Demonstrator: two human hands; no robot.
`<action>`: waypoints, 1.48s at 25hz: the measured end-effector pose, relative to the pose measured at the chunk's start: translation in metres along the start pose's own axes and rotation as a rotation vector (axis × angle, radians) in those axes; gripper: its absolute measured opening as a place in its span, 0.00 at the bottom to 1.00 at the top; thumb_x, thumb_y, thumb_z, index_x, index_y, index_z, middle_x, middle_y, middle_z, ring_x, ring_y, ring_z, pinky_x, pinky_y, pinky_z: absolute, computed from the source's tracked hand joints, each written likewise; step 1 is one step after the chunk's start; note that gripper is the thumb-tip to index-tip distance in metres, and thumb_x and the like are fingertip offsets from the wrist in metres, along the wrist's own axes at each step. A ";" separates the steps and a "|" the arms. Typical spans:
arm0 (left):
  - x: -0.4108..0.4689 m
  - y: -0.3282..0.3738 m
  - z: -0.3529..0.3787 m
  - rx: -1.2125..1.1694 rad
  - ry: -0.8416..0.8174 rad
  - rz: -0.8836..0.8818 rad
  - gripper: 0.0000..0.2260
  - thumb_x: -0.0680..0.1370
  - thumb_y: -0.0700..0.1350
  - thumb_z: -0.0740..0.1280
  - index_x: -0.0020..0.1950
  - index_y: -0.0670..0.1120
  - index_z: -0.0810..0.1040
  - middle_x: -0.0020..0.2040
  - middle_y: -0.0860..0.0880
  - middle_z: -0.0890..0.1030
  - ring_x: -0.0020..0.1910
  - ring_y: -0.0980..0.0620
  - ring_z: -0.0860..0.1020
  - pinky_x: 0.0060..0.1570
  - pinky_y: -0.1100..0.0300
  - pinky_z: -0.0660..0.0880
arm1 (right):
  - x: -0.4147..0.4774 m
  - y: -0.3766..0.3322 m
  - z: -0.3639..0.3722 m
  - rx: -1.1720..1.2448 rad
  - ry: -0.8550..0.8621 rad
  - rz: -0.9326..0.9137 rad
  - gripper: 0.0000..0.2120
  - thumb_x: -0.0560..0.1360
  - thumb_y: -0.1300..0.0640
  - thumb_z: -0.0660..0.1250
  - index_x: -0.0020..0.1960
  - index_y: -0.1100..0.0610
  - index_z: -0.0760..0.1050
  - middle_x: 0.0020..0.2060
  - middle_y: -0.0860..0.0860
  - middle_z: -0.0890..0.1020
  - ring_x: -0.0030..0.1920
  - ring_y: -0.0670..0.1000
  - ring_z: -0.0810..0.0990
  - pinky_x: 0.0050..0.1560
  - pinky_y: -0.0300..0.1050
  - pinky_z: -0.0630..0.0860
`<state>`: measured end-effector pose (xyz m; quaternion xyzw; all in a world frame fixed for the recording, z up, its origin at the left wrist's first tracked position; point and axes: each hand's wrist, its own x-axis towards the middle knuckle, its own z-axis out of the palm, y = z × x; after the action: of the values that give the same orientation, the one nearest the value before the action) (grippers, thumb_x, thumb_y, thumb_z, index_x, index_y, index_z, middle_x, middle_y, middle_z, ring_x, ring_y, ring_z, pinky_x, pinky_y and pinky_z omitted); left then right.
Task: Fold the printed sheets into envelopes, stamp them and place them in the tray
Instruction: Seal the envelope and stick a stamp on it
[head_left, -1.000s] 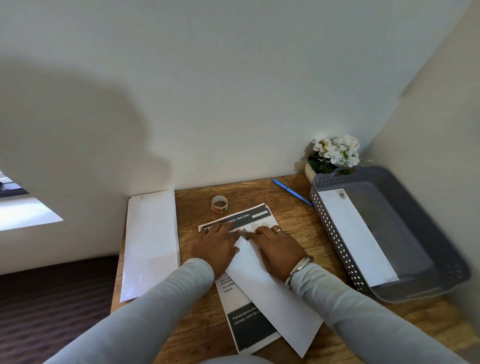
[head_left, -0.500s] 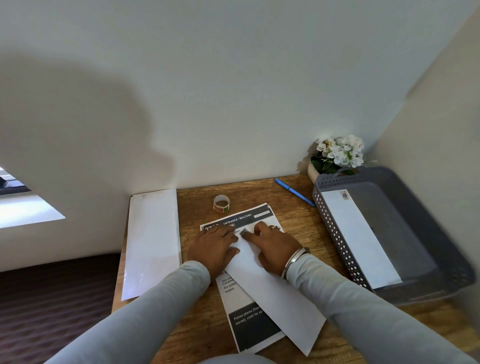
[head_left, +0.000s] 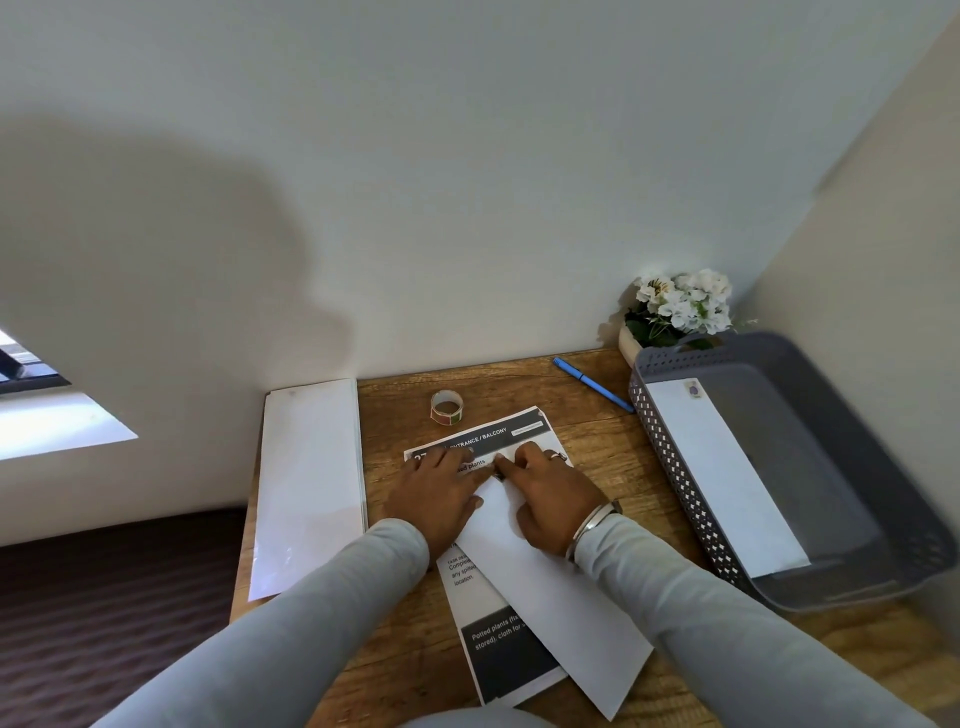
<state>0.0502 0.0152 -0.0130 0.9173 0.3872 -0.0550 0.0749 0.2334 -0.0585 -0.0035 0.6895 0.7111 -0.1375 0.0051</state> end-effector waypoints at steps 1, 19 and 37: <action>0.000 0.000 0.000 0.014 0.000 0.004 0.23 0.83 0.57 0.57 0.78 0.59 0.60 0.77 0.50 0.63 0.76 0.45 0.60 0.73 0.45 0.59 | -0.002 0.001 0.002 0.005 0.012 -0.005 0.32 0.74 0.52 0.62 0.77 0.51 0.61 0.64 0.52 0.68 0.58 0.55 0.73 0.54 0.48 0.77; 0.001 -0.007 0.000 -0.151 0.031 -0.020 0.21 0.81 0.59 0.60 0.73 0.55 0.71 0.76 0.54 0.67 0.75 0.51 0.64 0.74 0.50 0.61 | -0.009 0.003 -0.006 -0.076 -0.006 -0.058 0.30 0.75 0.53 0.63 0.77 0.44 0.61 0.65 0.52 0.70 0.60 0.57 0.73 0.54 0.52 0.78; 0.000 0.000 0.000 -0.010 0.009 -0.006 0.22 0.82 0.56 0.59 0.76 0.59 0.65 0.76 0.52 0.65 0.75 0.46 0.61 0.73 0.46 0.64 | -0.012 0.004 0.006 0.038 0.066 0.008 0.31 0.74 0.50 0.62 0.76 0.47 0.63 0.65 0.51 0.69 0.59 0.54 0.72 0.55 0.46 0.76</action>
<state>0.0506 0.0149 -0.0126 0.9160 0.3905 -0.0490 0.0777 0.2373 -0.0718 -0.0072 0.6963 0.7056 -0.1279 -0.0310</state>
